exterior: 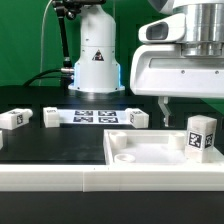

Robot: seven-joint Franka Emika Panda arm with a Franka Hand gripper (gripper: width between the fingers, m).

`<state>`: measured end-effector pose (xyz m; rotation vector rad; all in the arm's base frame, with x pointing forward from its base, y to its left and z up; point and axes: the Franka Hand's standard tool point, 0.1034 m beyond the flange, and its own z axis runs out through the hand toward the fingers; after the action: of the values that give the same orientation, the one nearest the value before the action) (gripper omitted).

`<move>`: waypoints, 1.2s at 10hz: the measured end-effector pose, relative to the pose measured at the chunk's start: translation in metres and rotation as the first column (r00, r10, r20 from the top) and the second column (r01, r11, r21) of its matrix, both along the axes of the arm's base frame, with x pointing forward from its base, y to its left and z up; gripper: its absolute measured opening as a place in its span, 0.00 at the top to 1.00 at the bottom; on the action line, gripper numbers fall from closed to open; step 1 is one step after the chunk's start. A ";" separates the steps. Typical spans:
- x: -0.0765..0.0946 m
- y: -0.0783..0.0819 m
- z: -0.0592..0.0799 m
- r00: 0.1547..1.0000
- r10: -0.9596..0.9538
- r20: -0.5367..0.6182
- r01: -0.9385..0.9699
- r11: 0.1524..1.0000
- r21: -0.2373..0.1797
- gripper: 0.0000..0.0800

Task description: Assemble one leg

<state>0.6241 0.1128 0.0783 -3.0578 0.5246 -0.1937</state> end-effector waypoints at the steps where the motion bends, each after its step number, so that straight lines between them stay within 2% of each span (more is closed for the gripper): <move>1: 0.000 -0.002 -0.001 0.992 0.124 0.001 -0.124 0.992 -0.017 0.19; 5: 0.000 0.004 0.000 0.896 0.444 -0.012 -0.443 0.893 -0.073 0.19; 9: 0.001 0.004 0.001 0.749 0.661 -0.046 -0.662 0.742 -0.104 0.19; 10: 0.000 0.003 0.000 0.739 0.672 -0.048 -0.673 0.732 -0.104 0.19; 11: 0.000 0.003 0.000 0.740 0.671 -0.048 -0.672 0.733 -0.104 0.31; 12: 0.000 0.003 0.000 0.740 0.671 -0.048 -0.672 0.733 -0.104 0.49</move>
Offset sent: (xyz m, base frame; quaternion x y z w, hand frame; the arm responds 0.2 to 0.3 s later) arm 0.0042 0.0102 0.0033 -0.0182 -0.0033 -0.2382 0.9710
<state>0.6242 0.1161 0.0784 -3.1092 -0.6403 -0.1849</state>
